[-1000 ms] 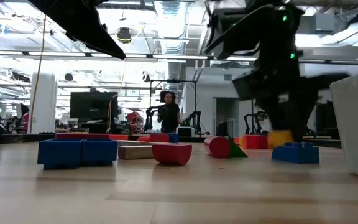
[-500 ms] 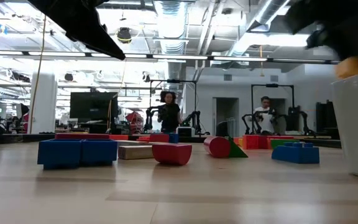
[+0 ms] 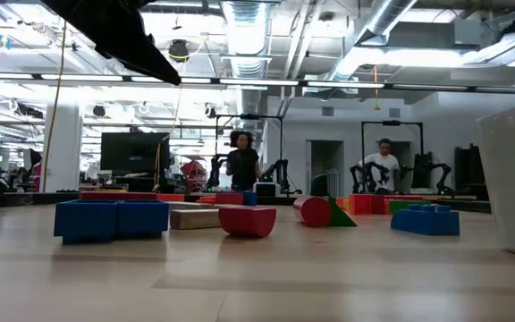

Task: Sort blocks by size
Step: Put the small yellow game piece into the white bin, then put the small green game piece into the white bin

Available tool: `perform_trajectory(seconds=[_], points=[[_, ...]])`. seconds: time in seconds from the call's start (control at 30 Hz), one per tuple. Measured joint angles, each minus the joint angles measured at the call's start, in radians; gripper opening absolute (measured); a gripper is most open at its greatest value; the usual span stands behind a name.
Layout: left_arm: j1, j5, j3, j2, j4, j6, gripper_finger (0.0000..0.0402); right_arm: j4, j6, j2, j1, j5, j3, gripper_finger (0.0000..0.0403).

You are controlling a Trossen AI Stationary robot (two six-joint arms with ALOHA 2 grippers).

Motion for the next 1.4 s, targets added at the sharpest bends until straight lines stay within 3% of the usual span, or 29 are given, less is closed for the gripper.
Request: perform_trajectory(seconds=[0.27, 0.43, 0.5, 0.67, 0.77, 0.93, 1.1, 1.4], points=[[0.000, 0.000, 0.000, 0.000, 0.010, 0.015, 0.0212, -0.008, 0.129, 0.025, 0.014, 0.005, 0.000, 0.0254], [0.000, 0.000, 0.000, 0.000, 0.012, 0.016, 0.0212, -0.035, 0.063, -0.004, -0.046, 0.007, 0.018, 0.0263], [0.000, 0.000, 0.000, 0.000, 0.014, 0.018, 0.0212, -0.062, 0.005, -0.017, -0.085, 0.074, 0.028, 0.0263], [0.000, 0.000, 0.000, 0.000, 0.022, 0.020, 0.0212, -0.106, -0.147, -0.033, -0.242, 0.350, 0.029, 0.0263], [0.000, 0.000, 0.000, 0.000, 0.021, 0.020, 0.0212, -0.084, -0.257, -0.033, -0.377, 0.416, 0.007, 0.0263], [-0.003, 0.001, 0.000, 0.000, 0.005, 0.006, 0.0212, 0.130, -0.466, -0.053, -0.607, 0.434, -0.123, 0.0264], [-0.022, 0.005, 0.000, 0.000, -0.070, -0.036, 0.0212, 0.354, -0.545, -0.098, -0.783, 0.401, -0.269, 0.0264], [-0.036, 0.005, 0.000, 0.000, -0.100, -0.064, 0.0212, 0.417, -0.617, -0.081, -0.966, 0.335, -0.331, 0.0266]])
